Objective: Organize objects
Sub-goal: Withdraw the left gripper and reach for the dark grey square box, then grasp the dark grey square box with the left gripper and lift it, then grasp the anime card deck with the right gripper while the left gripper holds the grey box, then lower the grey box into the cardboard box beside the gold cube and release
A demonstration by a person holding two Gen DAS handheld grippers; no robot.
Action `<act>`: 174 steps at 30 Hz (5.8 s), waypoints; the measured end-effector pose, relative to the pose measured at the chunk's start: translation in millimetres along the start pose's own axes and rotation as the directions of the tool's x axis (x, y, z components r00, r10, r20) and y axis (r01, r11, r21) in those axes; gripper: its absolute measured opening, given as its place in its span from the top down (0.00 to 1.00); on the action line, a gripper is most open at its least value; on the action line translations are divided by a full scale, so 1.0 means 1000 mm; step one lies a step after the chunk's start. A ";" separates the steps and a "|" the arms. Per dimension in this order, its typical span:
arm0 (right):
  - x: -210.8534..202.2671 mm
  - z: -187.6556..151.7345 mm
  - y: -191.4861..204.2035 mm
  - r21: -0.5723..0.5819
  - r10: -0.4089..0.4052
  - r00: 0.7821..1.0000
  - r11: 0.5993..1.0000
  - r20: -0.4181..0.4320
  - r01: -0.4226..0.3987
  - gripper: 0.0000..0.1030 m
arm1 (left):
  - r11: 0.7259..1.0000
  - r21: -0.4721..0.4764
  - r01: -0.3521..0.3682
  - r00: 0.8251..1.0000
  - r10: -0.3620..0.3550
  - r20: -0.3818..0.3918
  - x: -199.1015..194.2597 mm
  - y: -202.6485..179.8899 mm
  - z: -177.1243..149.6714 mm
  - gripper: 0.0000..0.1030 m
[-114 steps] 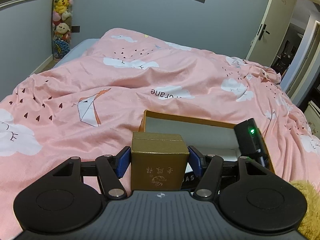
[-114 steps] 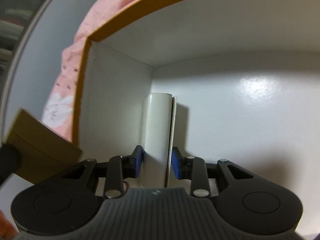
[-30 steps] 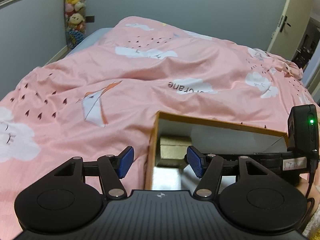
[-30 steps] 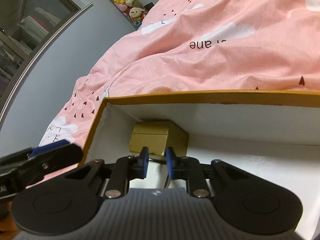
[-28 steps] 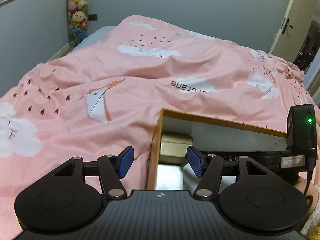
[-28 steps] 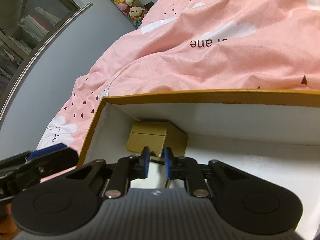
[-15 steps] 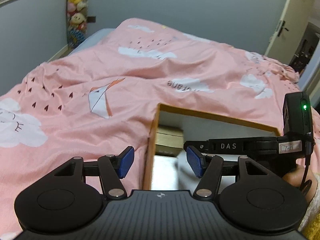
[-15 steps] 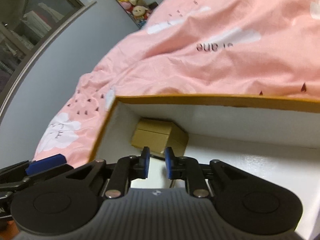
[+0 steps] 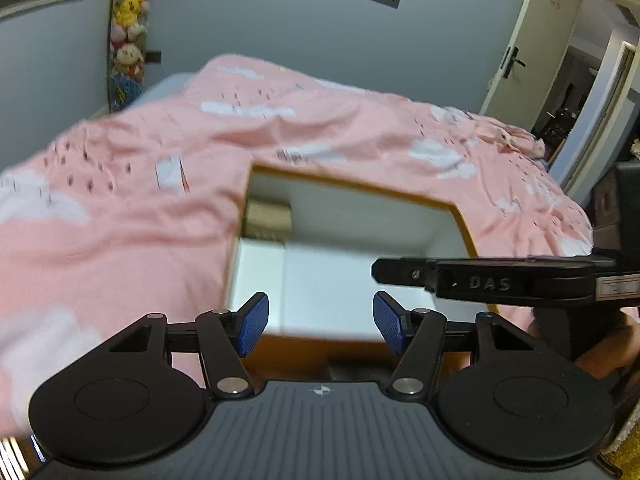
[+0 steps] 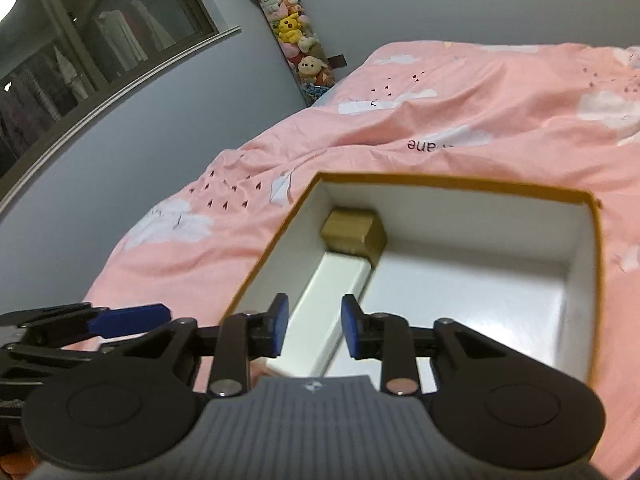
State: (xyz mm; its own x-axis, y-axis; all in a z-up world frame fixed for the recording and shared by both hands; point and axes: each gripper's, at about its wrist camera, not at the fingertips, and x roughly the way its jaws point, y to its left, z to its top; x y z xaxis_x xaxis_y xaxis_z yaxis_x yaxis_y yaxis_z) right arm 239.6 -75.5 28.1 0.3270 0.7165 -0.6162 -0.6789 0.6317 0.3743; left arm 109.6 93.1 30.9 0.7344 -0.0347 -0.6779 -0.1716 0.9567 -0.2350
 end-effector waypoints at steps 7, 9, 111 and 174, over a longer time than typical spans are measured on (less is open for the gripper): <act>-0.040 -0.065 0.004 -0.002 -0.096 0.995 0.995 -0.017 0.096 0.61 | 0.998 0.024 0.054 0.991 -0.050 -0.120 0.000 -0.006 -0.055 0.32; -0.044 -0.082 0.001 0.013 -0.118 0.992 0.993 -0.039 0.118 0.61 | 0.998 0.027 0.061 0.987 -0.057 -0.152 0.001 -0.005 -0.066 0.32; 0.073 -0.072 -0.035 0.070 -0.245 0.831 0.945 -0.499 0.320 0.51 | 0.993 -0.049 -0.111 0.984 0.103 -0.143 0.055 0.020 -0.051 0.17; -0.062 0.023 0.002 0.017 -0.145 0.988 0.989 -0.052 0.146 0.38 | 0.998 0.013 0.064 0.997 -0.064 0.031 0.001 -0.013 0.021 0.17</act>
State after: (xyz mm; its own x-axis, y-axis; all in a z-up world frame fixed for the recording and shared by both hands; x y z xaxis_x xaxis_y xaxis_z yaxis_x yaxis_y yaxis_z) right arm 233.1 -111.8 83.6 0.3872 0.6009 -0.6993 -0.6127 0.7344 0.2918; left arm 126.6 86.8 48.3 0.7637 -0.0870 -0.6397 -0.1159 0.9563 -0.2683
